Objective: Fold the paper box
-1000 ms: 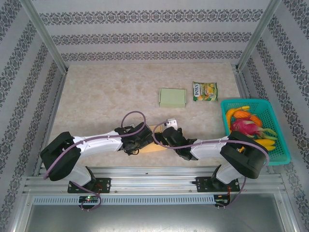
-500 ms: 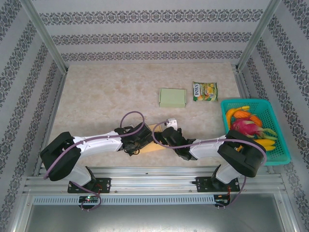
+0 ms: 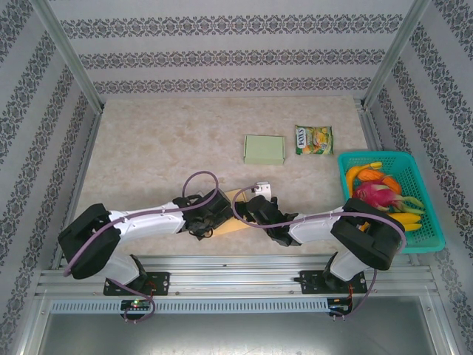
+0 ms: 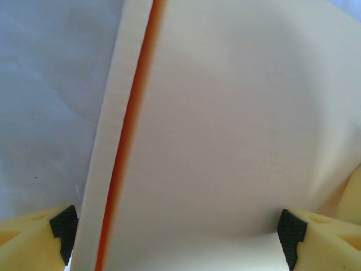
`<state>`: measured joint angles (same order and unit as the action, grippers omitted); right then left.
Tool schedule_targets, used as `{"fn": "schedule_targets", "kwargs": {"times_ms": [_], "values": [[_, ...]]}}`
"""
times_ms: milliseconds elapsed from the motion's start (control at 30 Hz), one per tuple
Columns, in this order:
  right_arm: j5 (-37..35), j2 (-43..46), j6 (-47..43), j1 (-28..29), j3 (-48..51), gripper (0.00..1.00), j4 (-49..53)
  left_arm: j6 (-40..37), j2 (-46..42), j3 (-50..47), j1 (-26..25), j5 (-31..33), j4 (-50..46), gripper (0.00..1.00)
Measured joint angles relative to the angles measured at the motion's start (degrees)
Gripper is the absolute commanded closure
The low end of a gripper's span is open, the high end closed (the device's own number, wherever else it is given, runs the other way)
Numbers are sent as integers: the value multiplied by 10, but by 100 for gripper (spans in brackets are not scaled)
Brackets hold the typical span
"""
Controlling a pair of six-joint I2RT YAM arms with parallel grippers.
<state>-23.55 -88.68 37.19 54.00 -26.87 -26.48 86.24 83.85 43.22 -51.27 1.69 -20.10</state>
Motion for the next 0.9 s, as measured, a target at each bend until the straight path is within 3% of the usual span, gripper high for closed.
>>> {"fn": "schedule_targets", "kwargs": {"times_ms": [600,900], "values": [[-15,-9,6,13,-5,2,-3,9,-11,-21,0,4,22,10],[-36,-7,19,23,-5,2,3,12,-9,-16,0,0,14,5]]}}
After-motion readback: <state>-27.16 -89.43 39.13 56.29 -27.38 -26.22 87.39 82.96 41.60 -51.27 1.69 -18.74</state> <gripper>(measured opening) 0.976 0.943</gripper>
